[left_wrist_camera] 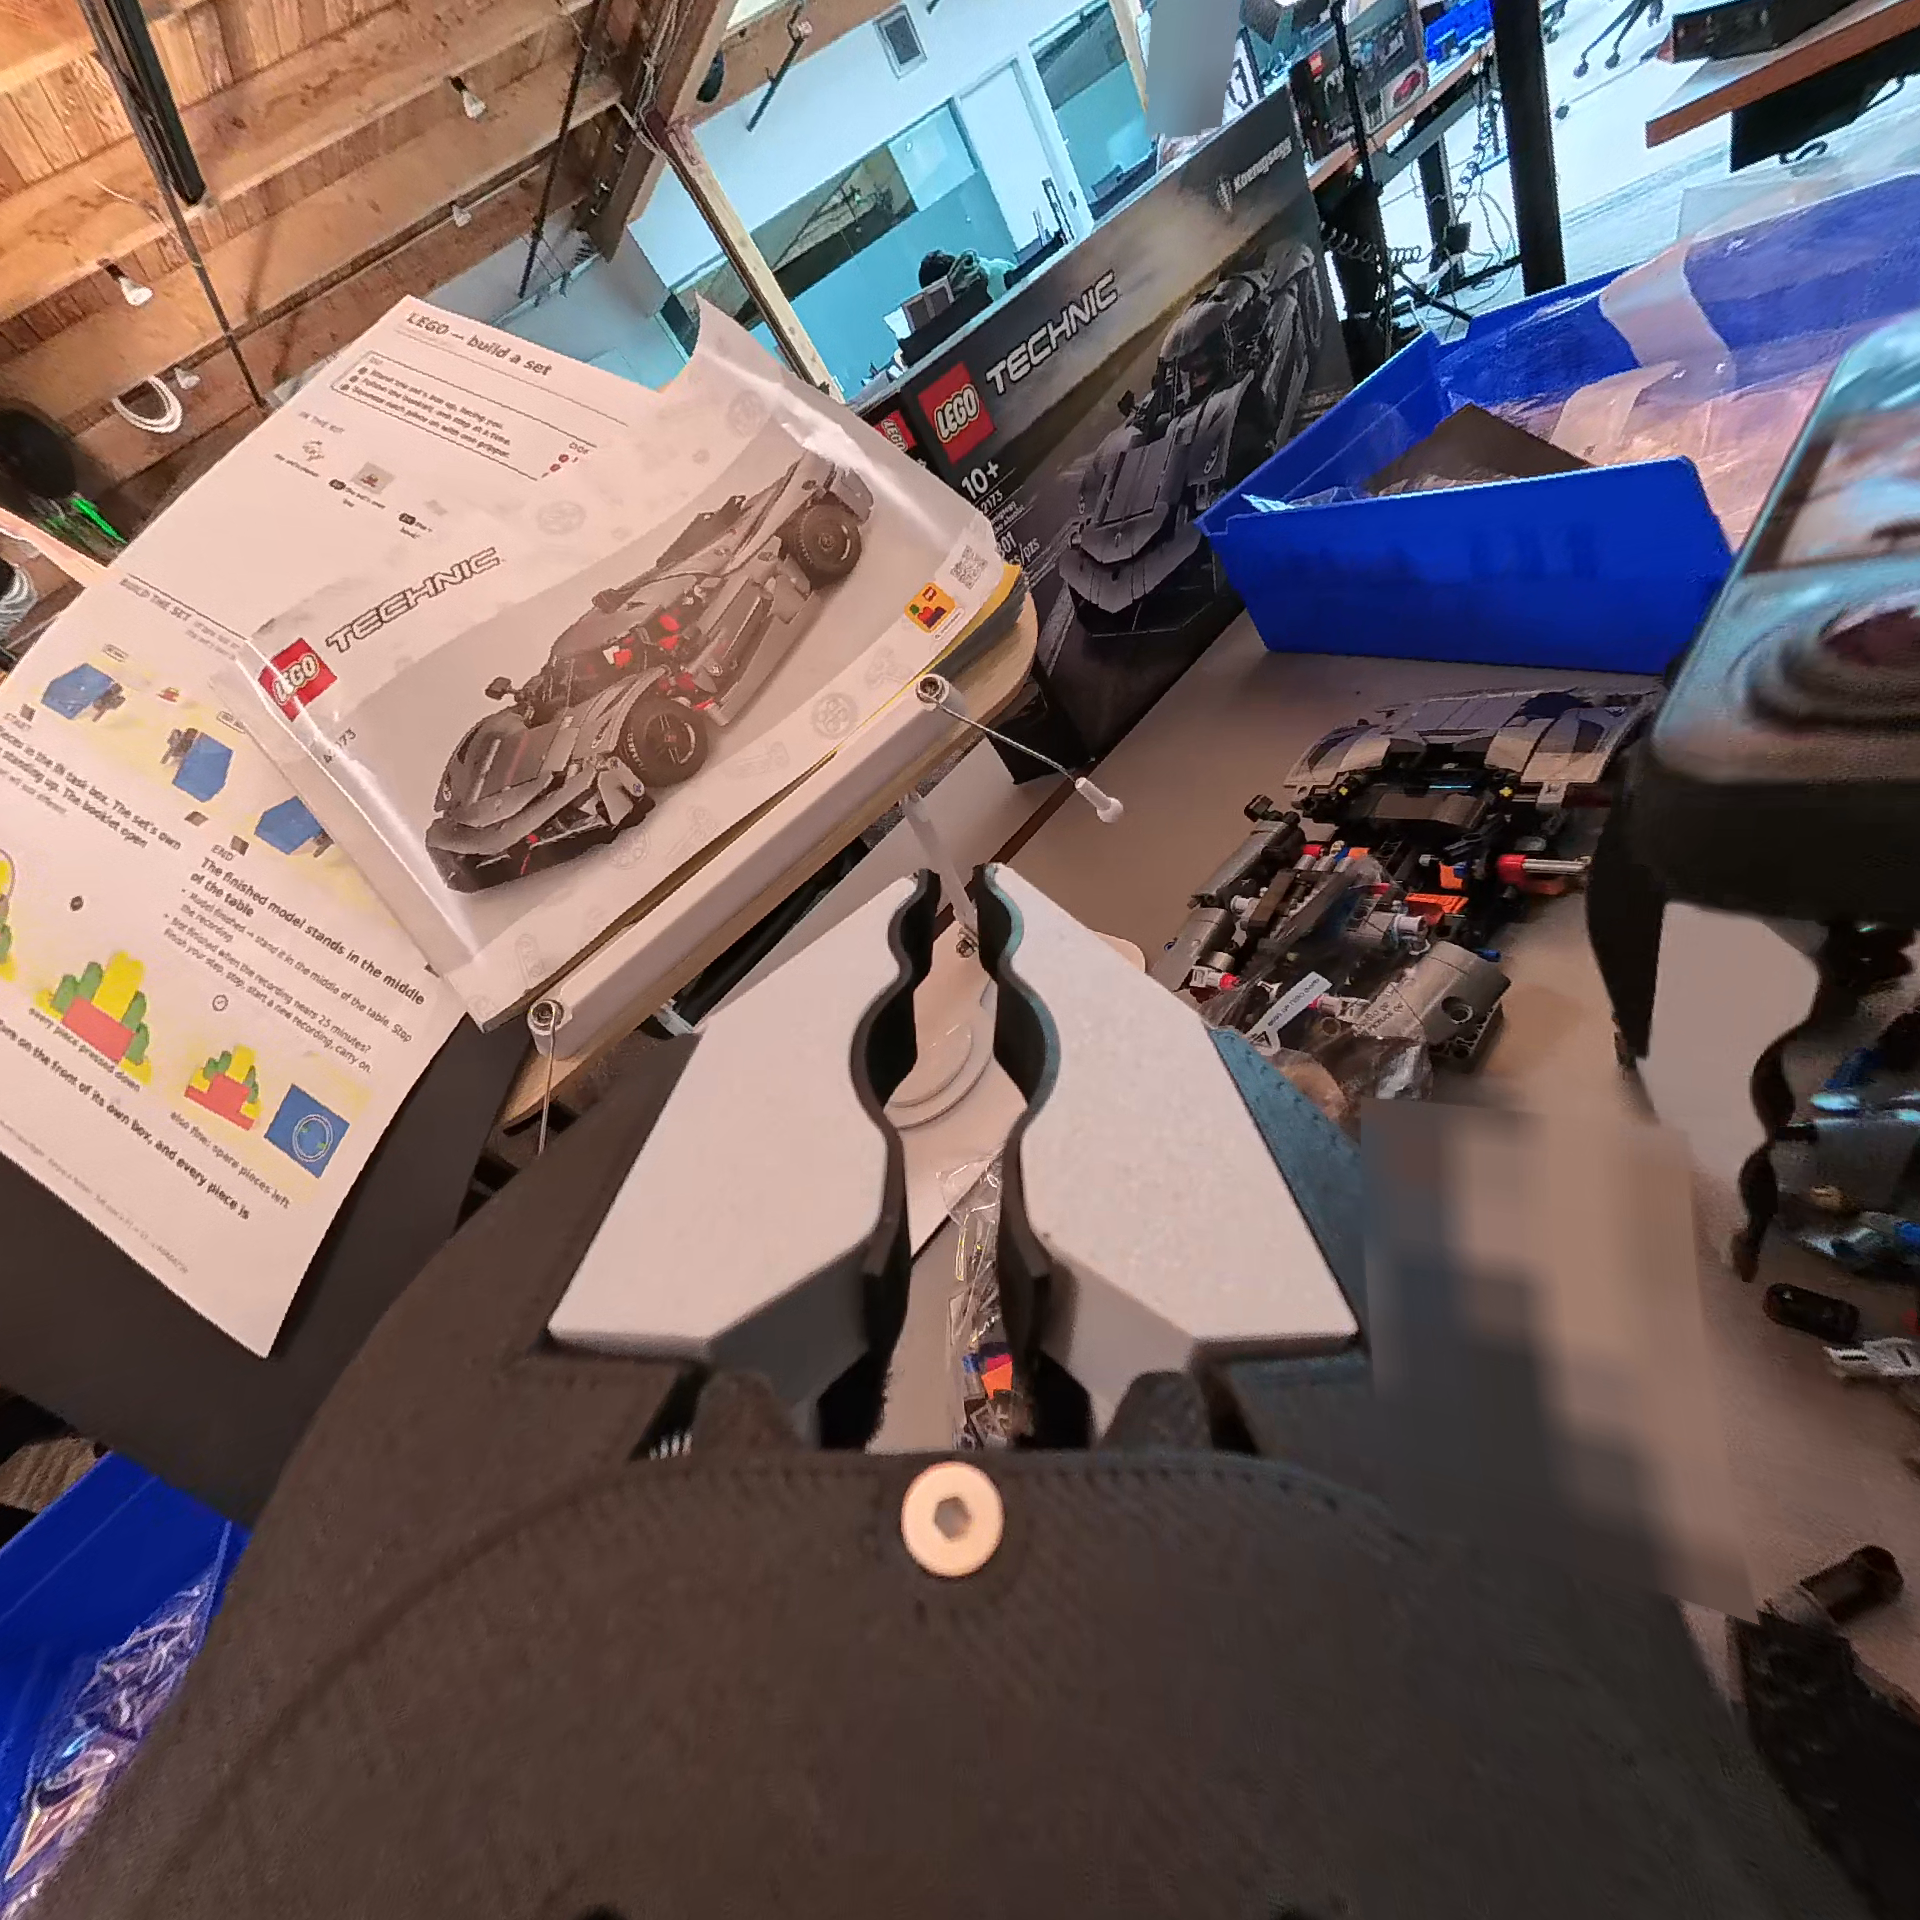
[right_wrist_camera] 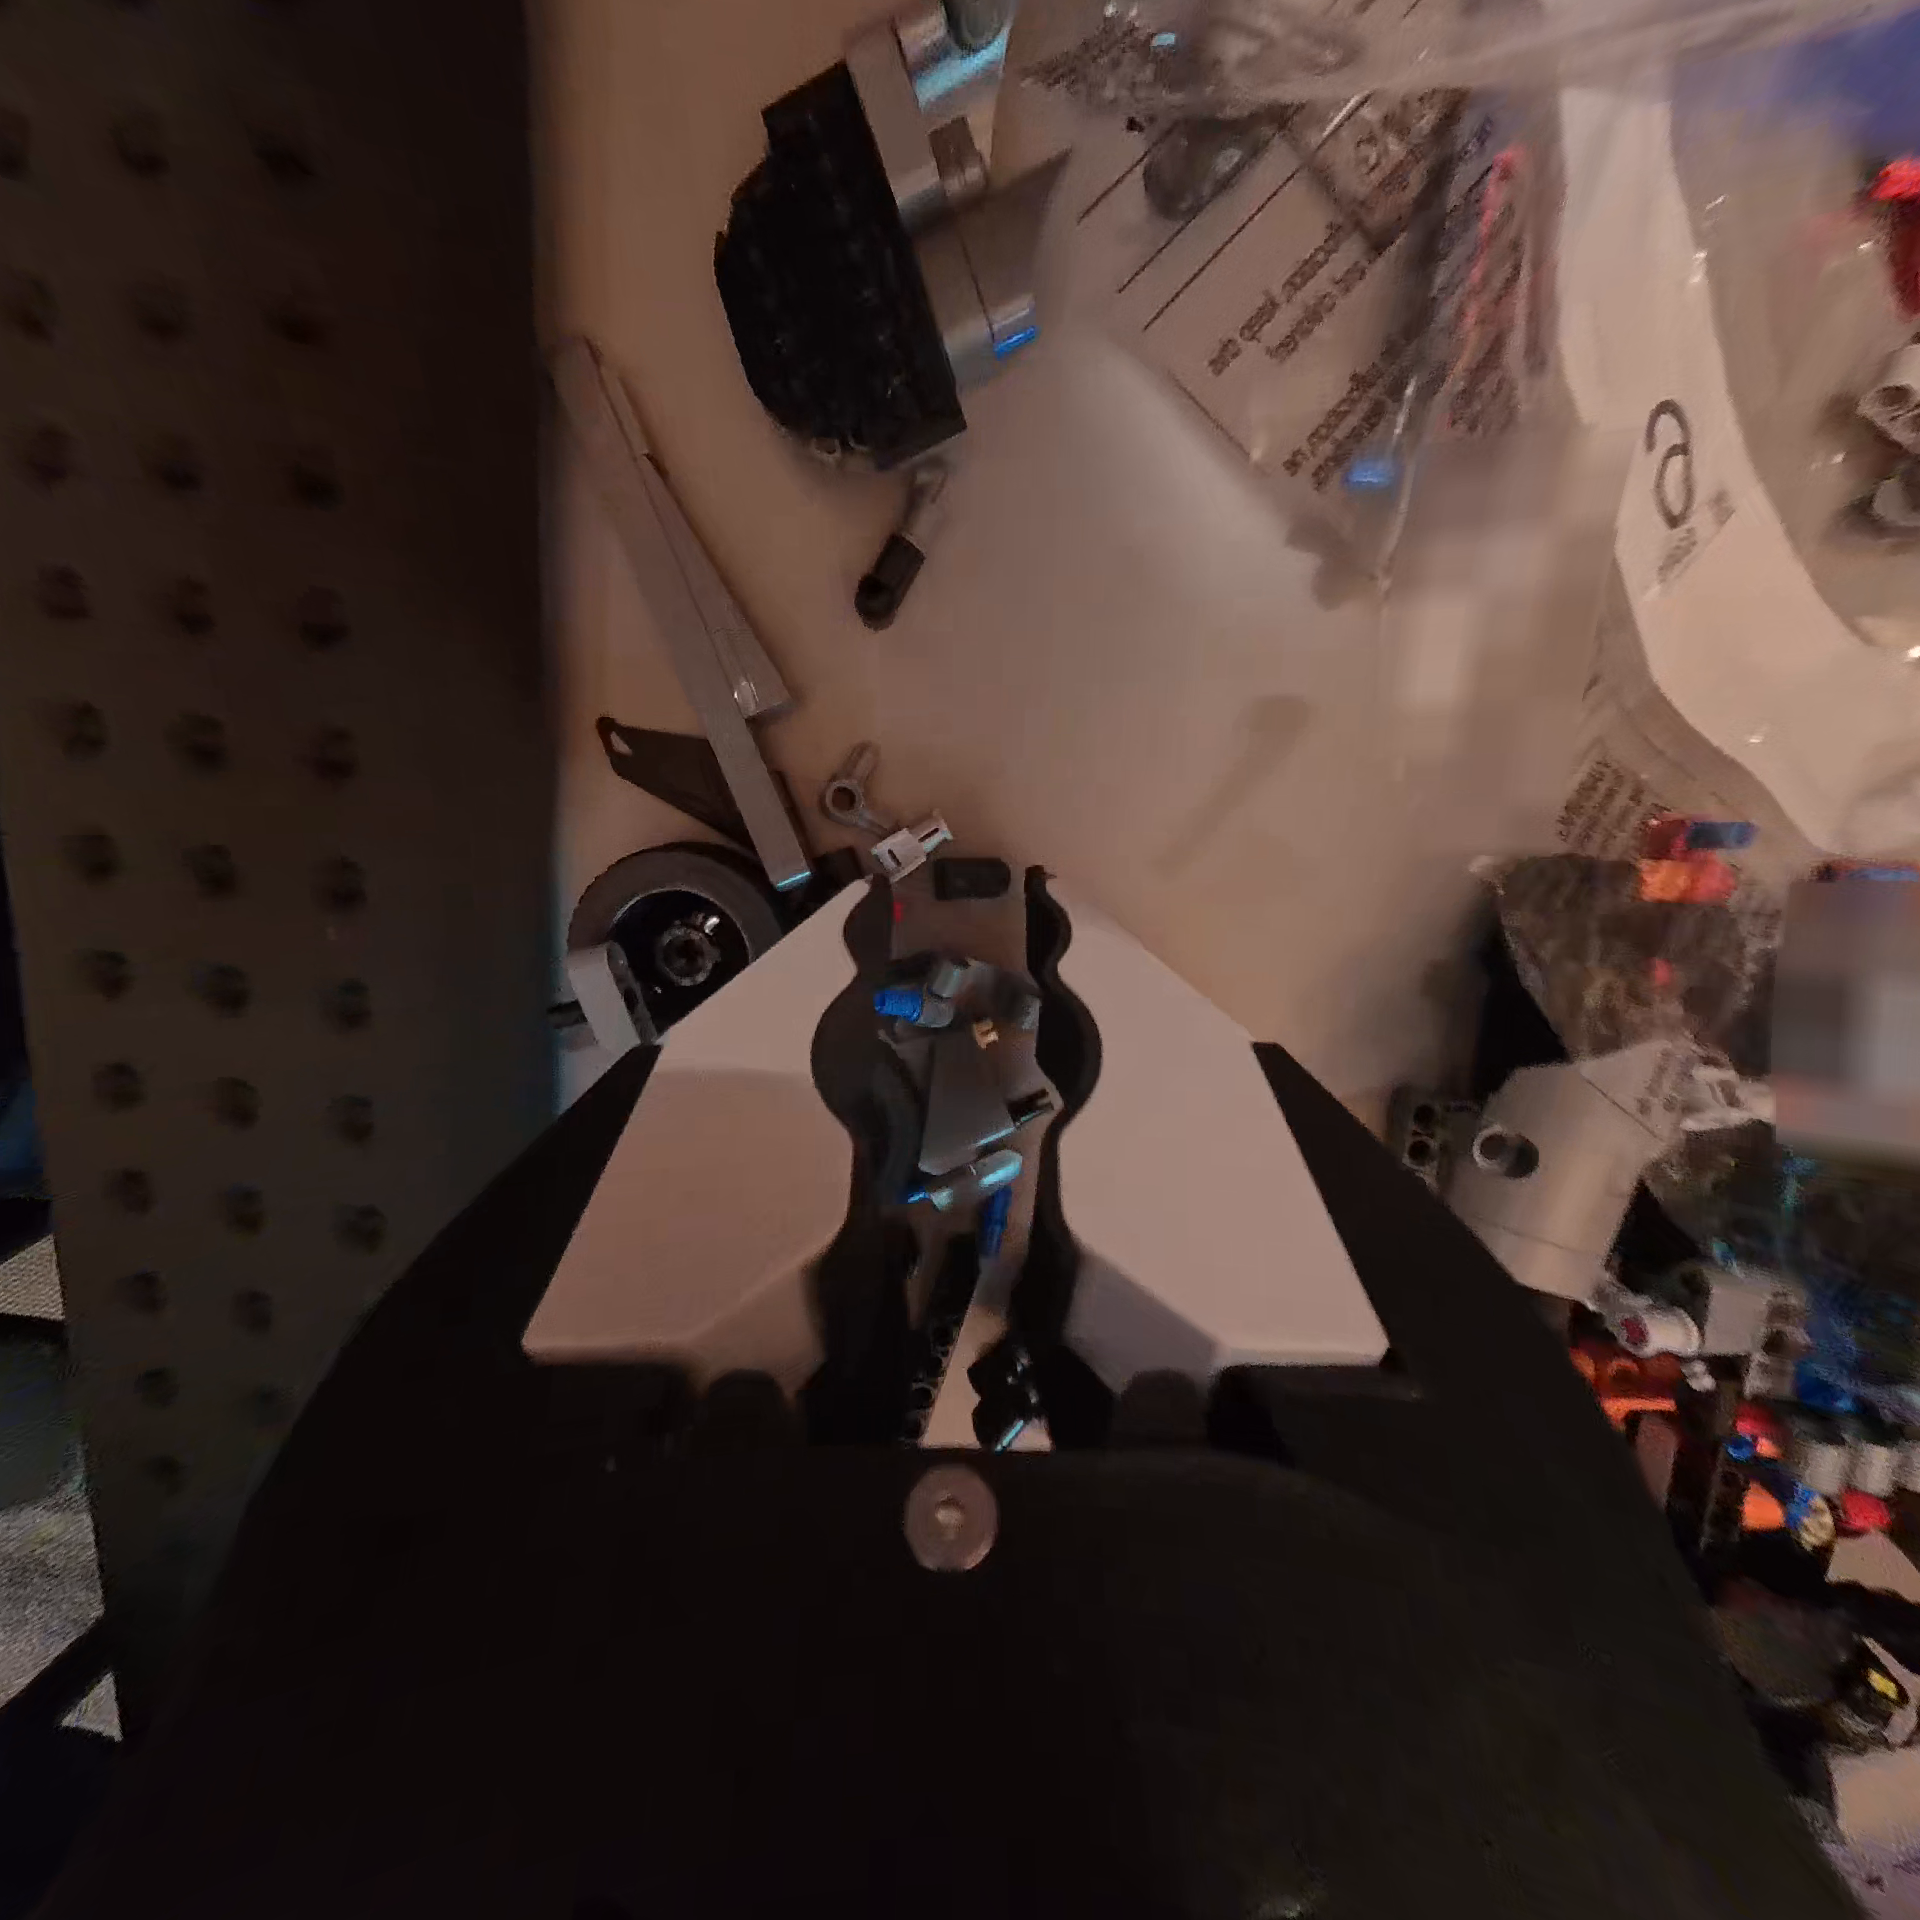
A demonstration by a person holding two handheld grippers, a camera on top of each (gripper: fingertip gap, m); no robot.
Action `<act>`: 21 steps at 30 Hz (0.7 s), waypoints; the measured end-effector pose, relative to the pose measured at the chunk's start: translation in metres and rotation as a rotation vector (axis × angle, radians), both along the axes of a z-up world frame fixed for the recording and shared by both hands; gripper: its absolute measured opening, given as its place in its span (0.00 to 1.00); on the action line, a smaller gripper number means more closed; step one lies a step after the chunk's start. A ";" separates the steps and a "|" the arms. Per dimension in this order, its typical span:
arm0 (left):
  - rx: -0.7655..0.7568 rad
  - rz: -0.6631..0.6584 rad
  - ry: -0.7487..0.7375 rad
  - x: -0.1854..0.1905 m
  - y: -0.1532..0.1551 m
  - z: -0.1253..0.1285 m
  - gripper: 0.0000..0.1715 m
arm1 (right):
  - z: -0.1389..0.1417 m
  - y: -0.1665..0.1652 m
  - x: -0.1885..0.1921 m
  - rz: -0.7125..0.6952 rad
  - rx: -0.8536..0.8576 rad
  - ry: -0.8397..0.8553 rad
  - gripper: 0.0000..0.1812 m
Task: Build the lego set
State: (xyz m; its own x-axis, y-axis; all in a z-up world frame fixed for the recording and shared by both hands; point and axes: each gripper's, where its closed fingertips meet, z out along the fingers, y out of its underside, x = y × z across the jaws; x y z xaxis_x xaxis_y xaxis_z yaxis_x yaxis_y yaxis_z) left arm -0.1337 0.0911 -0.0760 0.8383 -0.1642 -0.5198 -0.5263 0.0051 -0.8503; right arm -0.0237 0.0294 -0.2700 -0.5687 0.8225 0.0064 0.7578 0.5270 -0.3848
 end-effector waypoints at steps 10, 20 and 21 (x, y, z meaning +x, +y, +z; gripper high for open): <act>0.003 0.000 -0.004 0.000 0.000 0.001 0.03 | 0.040 0.009 -0.015 -0.035 -0.007 0.144 0.07; -0.004 0.013 -0.009 -0.005 0.001 -0.002 0.03 | 0.079 0.055 -0.060 -0.211 0.115 0.336 0.14; -0.002 0.012 -0.013 -0.006 0.001 -0.002 0.03 | 0.078 0.046 -0.051 -0.180 0.081 0.319 0.13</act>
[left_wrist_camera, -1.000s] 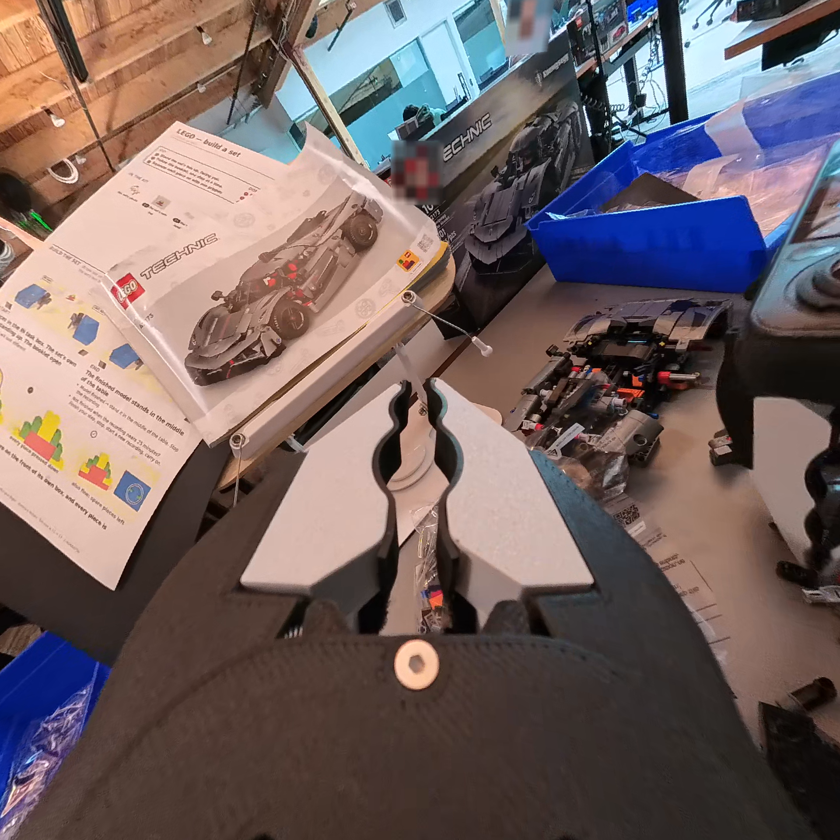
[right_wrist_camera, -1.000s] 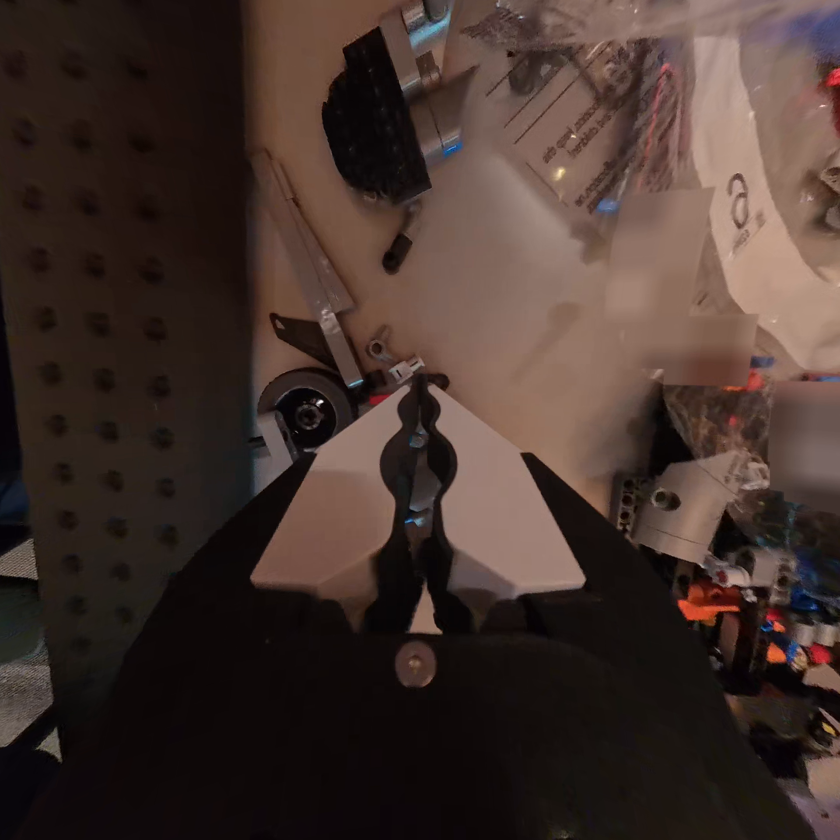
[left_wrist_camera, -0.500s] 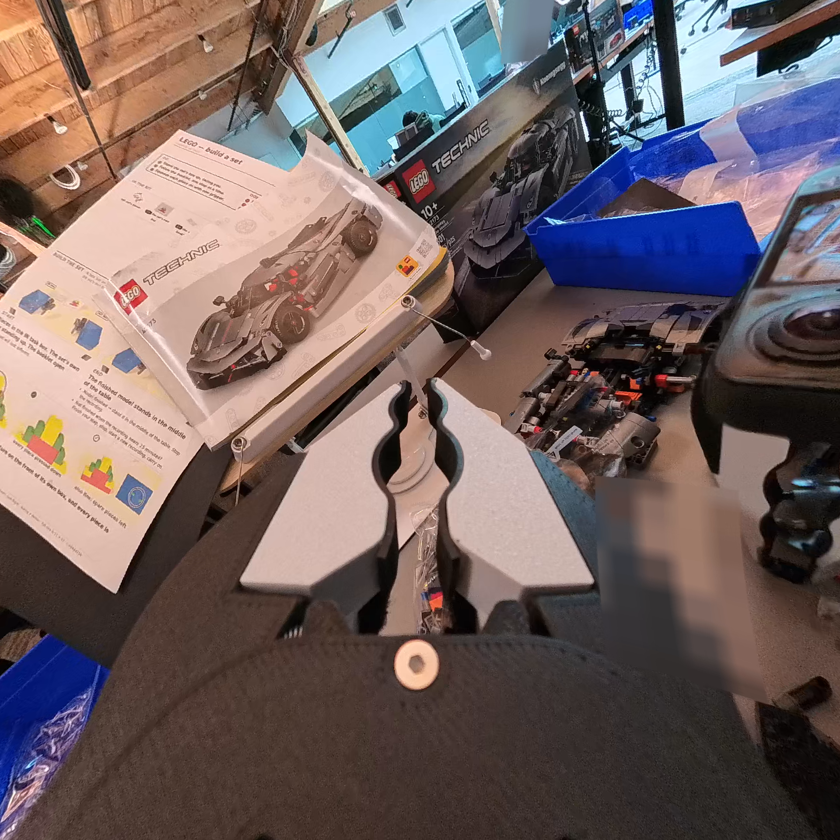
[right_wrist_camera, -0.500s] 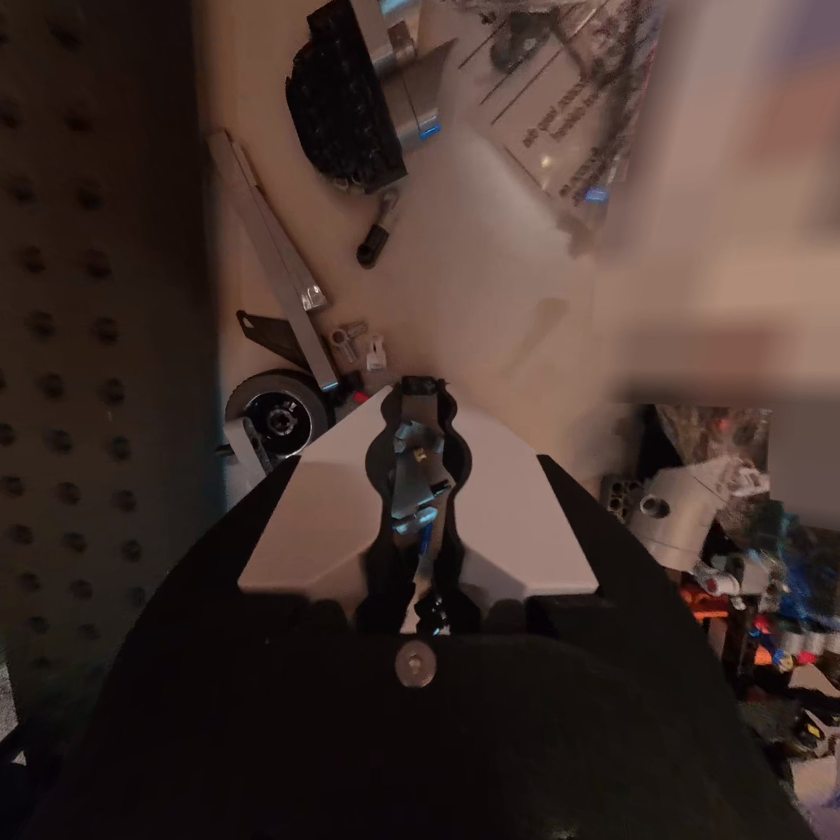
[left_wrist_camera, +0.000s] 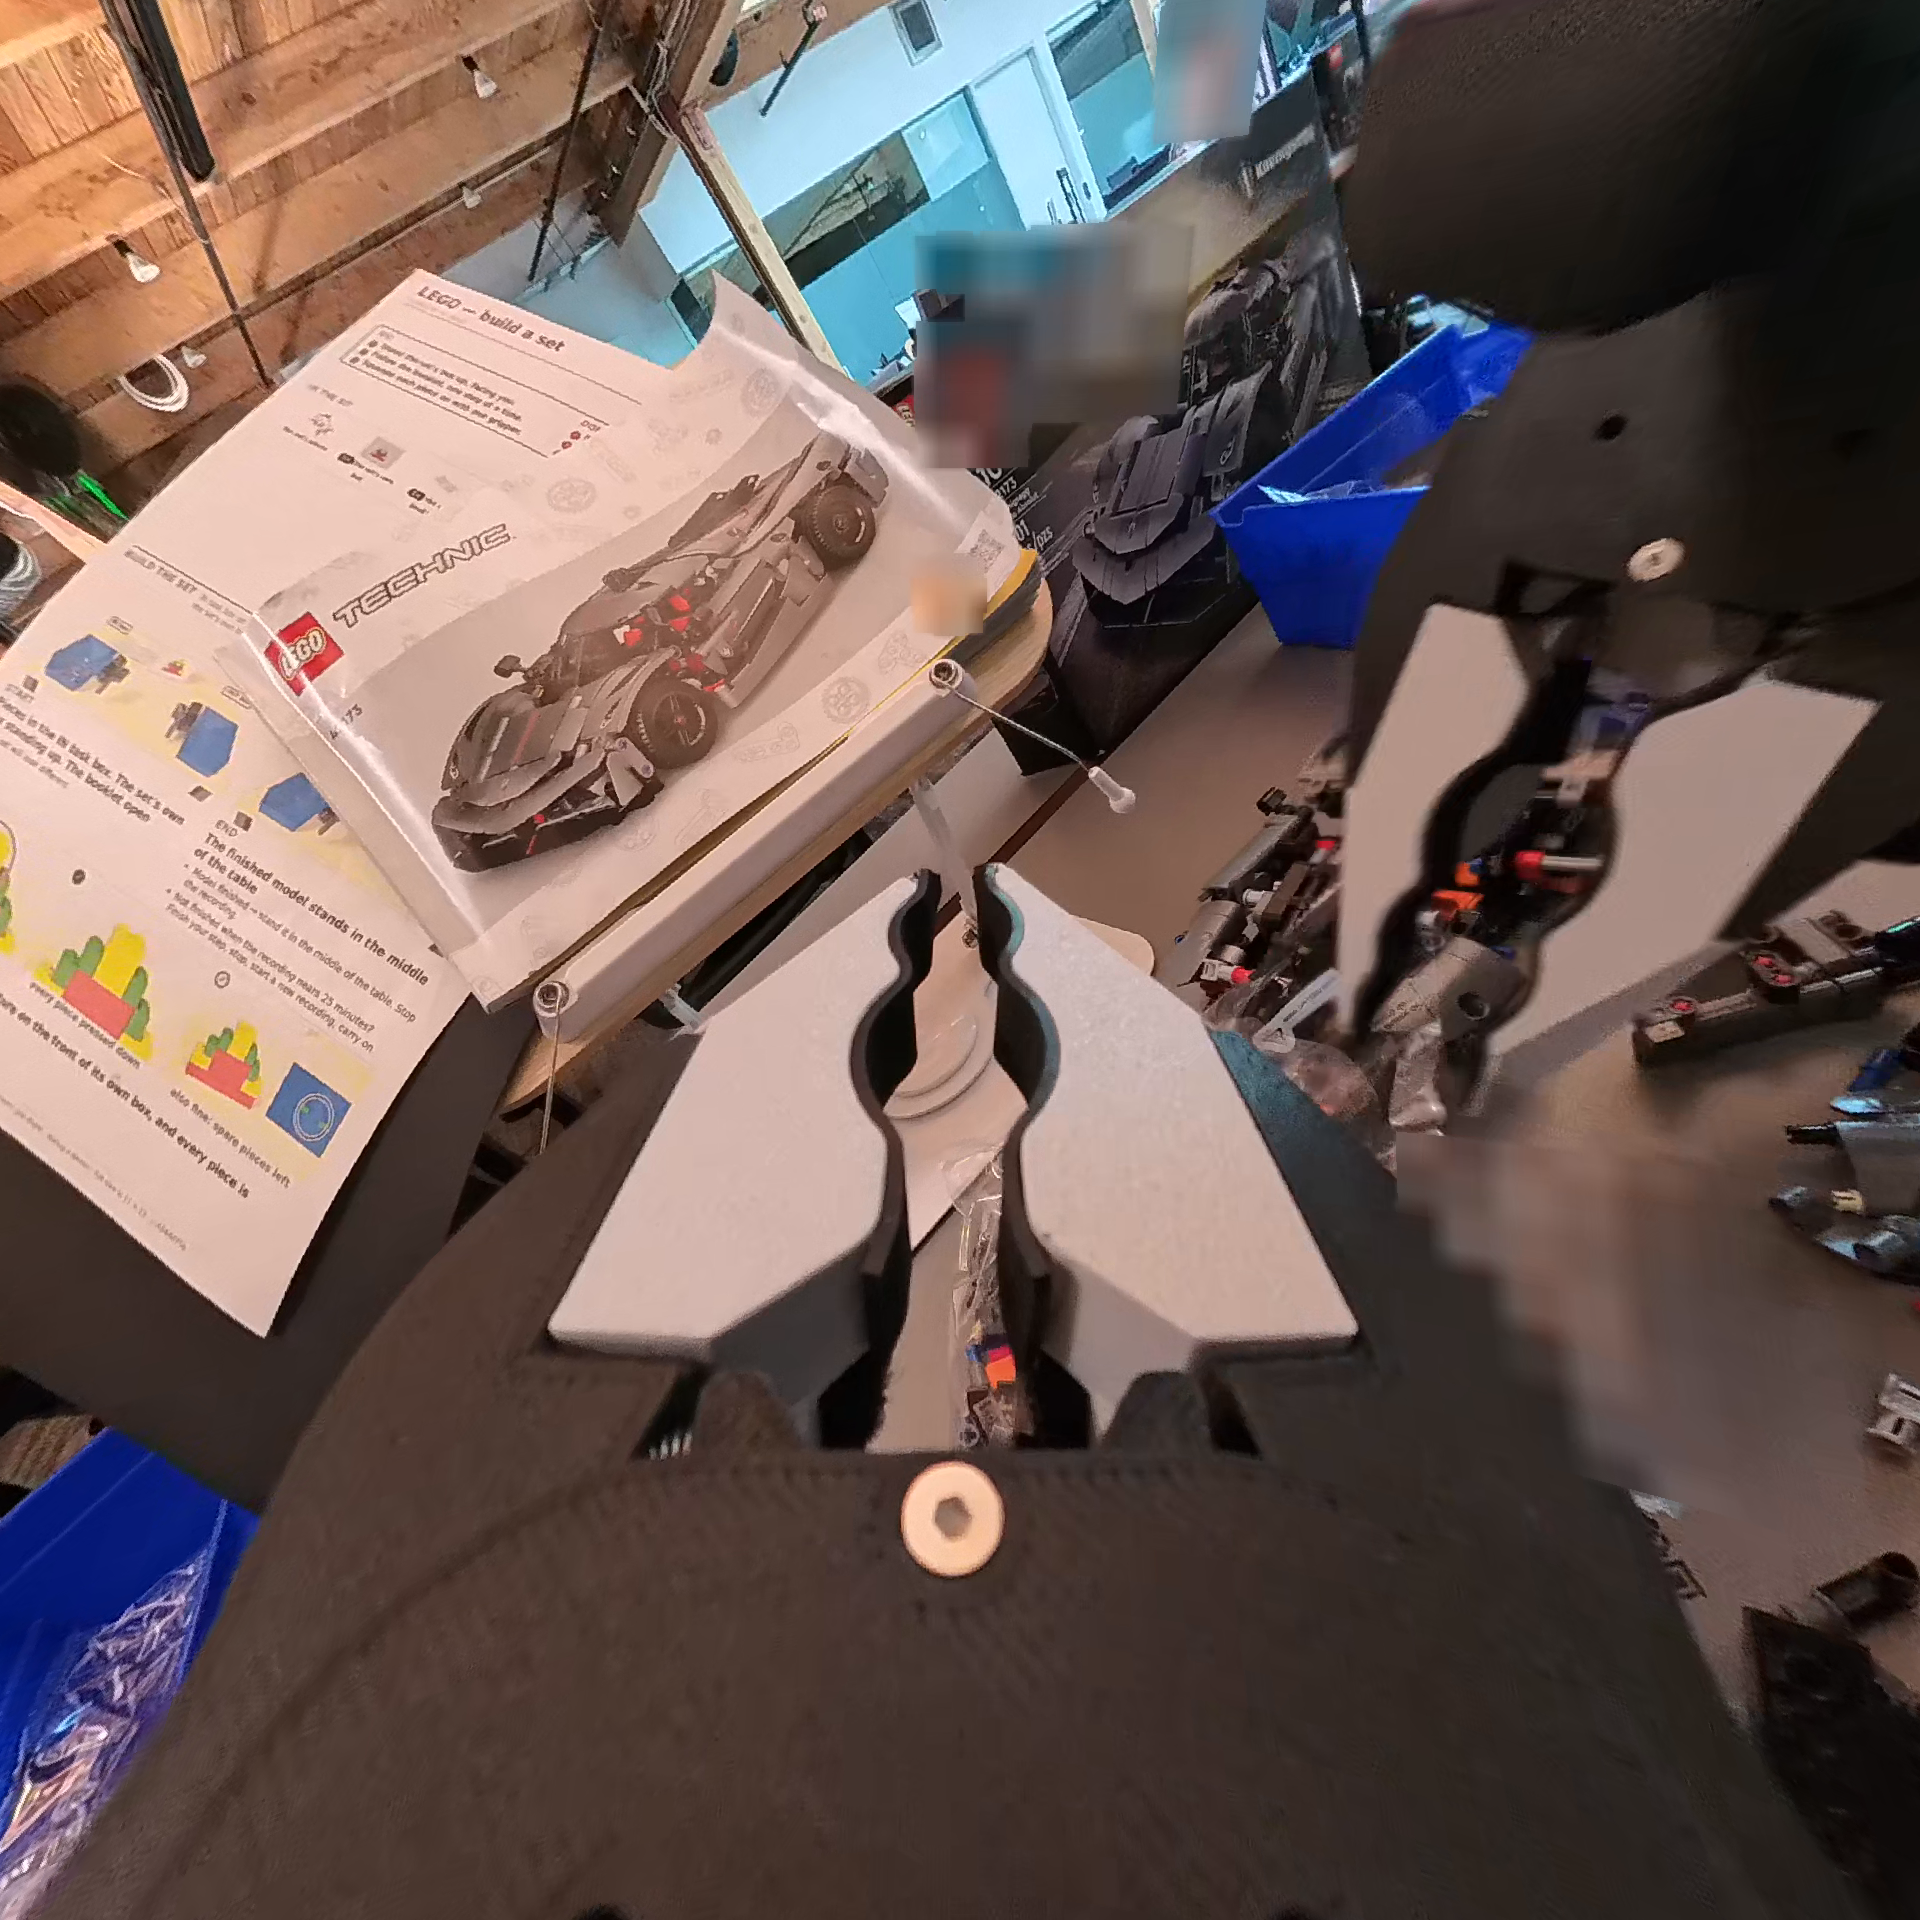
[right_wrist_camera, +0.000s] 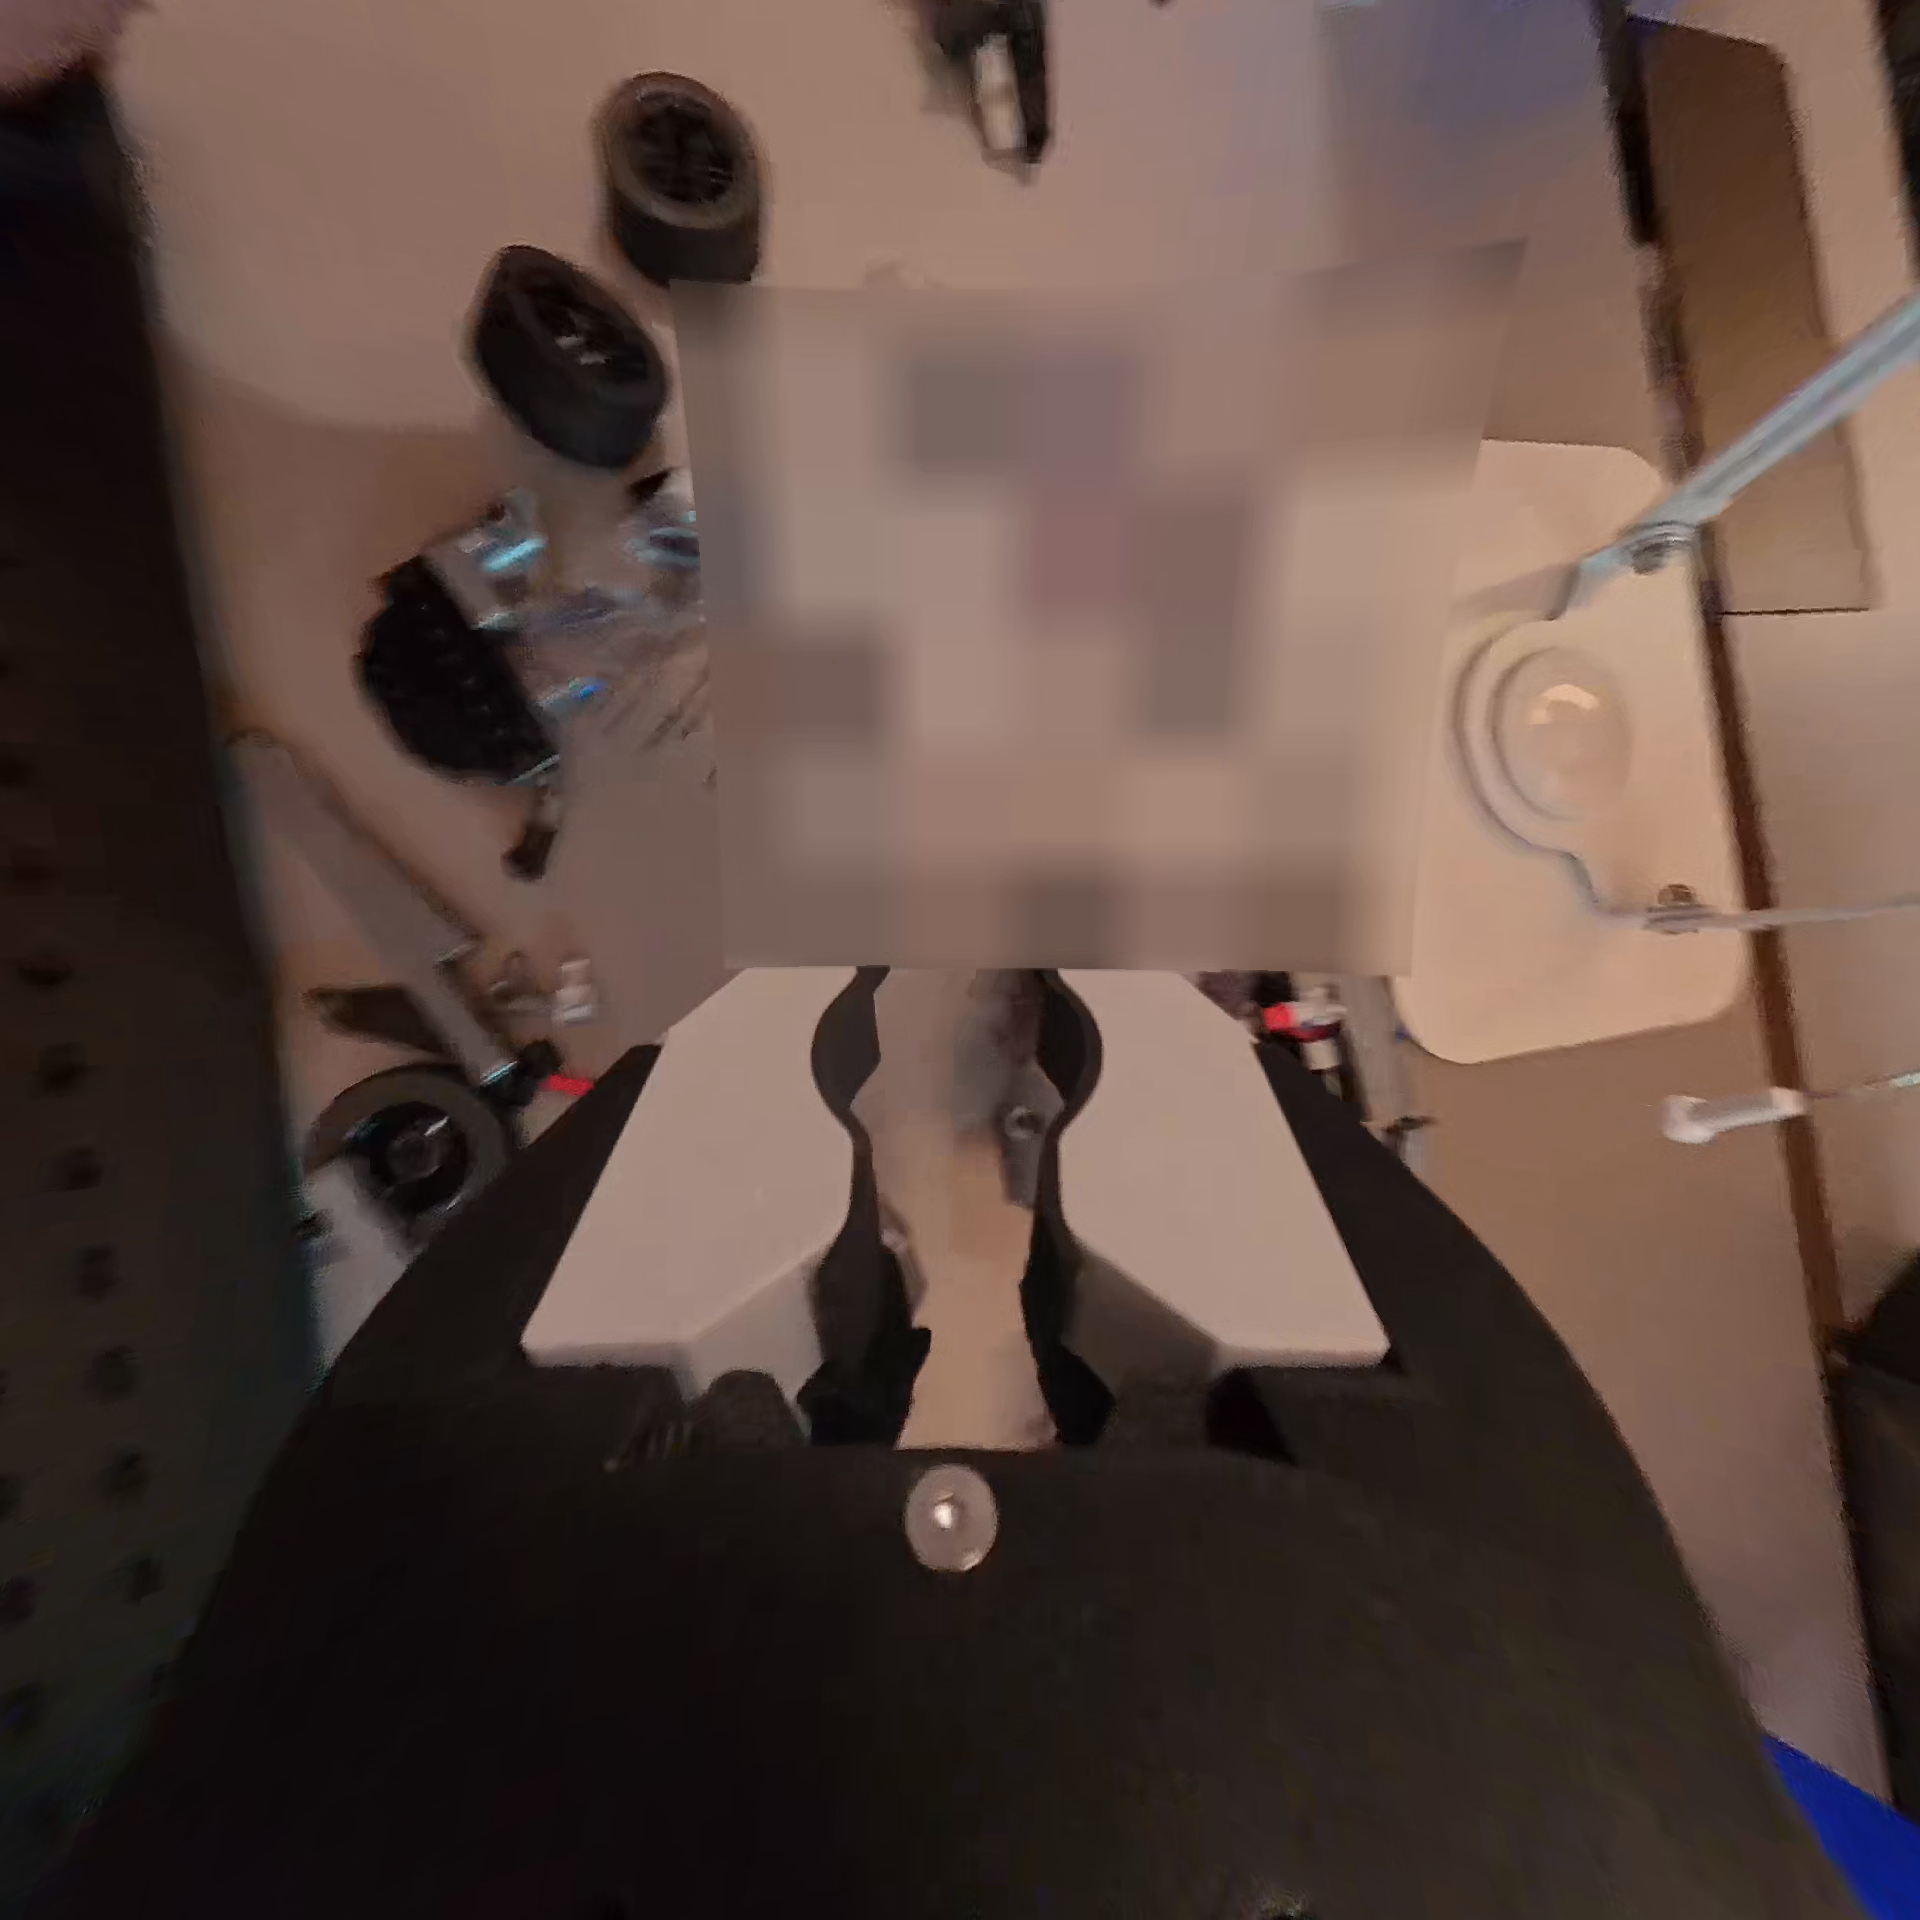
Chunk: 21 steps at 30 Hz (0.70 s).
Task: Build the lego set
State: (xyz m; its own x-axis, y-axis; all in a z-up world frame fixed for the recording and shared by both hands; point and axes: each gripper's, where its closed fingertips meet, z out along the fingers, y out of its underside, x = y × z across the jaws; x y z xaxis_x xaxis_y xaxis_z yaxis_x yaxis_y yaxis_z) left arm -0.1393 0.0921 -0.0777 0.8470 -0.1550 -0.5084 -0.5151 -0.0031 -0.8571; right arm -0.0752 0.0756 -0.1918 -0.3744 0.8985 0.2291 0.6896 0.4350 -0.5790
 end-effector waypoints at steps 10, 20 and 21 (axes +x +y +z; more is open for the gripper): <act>-0.005 -0.009 0.011 0.006 0.001 -0.001 0.03 | -0.081 -0.069 0.045 0.168 -0.139 -0.294 0.10; 0.002 -0.006 -0.002 0.003 0.001 0.000 0.03 | -0.021 -0.048 0.025 0.133 -0.109 -0.098 0.03; 0.003 -0.005 -0.003 0.003 0.001 0.000 0.03 | -0.007 -0.039 0.016 0.103 -0.107 -0.047 0.03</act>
